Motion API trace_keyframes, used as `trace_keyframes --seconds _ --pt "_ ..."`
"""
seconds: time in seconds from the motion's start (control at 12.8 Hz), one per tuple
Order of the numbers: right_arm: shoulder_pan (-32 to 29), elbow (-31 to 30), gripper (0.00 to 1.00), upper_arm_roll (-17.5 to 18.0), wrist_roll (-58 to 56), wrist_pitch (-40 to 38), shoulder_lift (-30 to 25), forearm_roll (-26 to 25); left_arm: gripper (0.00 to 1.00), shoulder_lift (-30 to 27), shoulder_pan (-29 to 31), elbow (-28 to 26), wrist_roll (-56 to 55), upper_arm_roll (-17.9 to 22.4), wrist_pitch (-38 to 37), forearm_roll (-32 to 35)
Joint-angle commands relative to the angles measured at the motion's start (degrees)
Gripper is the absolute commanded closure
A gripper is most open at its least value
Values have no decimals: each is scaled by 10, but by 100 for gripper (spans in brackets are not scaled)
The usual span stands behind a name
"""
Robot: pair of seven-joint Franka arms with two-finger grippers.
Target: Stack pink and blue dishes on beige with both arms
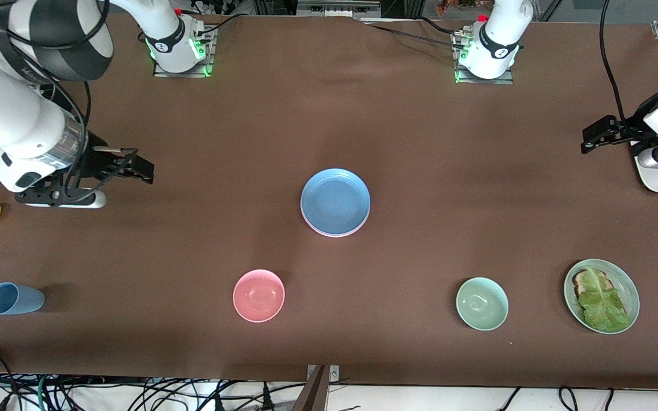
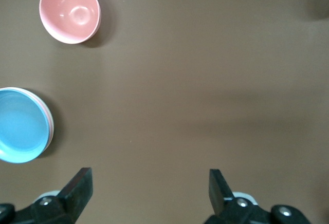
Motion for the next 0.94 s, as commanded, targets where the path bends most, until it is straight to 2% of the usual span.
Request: trace_keyframes --seconds 0.0,0.08,0.23,0.47,0.86 --pt "-203 -43 0 190 -11 -15 -71 -34 0 -7 -1 -6 7 1 2 -6" --pt "-221 -57 0 201 -24 -19 -90 -37 0 -7 -1 -6 7 1 2 -6" --pt "-223 -62 0 182 -43 -30 -108 -38 0 -7 -1 -6 7 1 2 -6" --pt "-222 -59 0 168 -49 -37 -108 -38 0 -7 -1 -6 7 1 2 -6" --pt "-221 -53 0 168 -72 -37 -106 -65 0 -7 -1 -6 7 1 2 -6"
